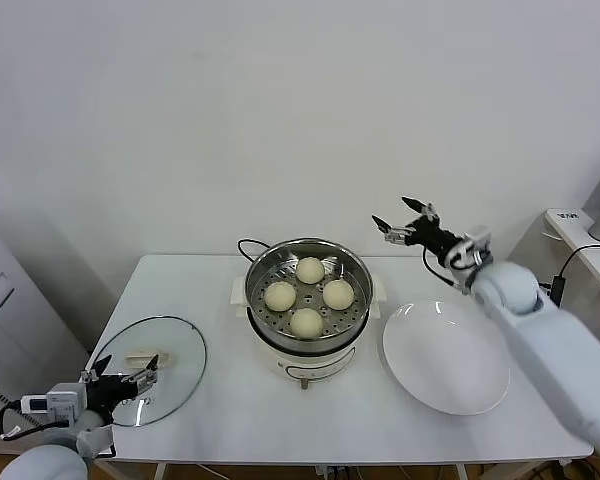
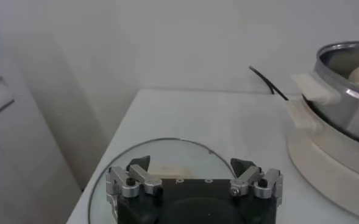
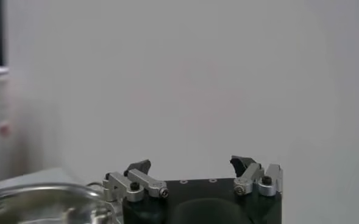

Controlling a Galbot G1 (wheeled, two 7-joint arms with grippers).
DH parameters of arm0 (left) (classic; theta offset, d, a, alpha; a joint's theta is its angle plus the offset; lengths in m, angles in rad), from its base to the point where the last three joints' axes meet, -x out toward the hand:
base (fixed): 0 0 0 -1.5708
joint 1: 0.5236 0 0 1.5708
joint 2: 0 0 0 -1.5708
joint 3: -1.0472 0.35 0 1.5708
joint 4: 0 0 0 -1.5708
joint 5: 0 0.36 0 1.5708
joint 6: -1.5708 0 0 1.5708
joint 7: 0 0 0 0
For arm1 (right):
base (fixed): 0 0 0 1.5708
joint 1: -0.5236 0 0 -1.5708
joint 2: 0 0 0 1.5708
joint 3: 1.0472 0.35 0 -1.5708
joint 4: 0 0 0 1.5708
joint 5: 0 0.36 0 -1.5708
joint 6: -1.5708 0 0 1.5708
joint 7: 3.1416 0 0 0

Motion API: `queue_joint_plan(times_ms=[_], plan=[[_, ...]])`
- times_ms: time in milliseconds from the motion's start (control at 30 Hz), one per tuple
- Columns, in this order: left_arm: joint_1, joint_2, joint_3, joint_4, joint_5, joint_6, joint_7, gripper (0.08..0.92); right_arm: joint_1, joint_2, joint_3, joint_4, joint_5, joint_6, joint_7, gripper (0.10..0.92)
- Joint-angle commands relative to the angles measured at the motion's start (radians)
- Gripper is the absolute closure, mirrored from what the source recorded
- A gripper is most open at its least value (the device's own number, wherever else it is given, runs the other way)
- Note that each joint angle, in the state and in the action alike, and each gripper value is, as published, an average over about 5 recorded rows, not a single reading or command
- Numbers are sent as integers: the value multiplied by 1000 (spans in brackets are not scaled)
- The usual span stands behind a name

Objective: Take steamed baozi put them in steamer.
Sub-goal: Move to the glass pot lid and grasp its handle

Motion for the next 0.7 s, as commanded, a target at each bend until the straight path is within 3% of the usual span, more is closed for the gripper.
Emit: queue_joint_plan(times_ms=[33,367,700], plan=[[23,16,3,36,292,-78,107,177,-416,188,457,88,-135,79,83,203],[140,15,-1,81,752,-234,200,177,-506,256,529,75,-207,69,4,203],[141,-51,-6,285,1388,-521,201,177,-518,293,540,20,-254,78,-14,203]])
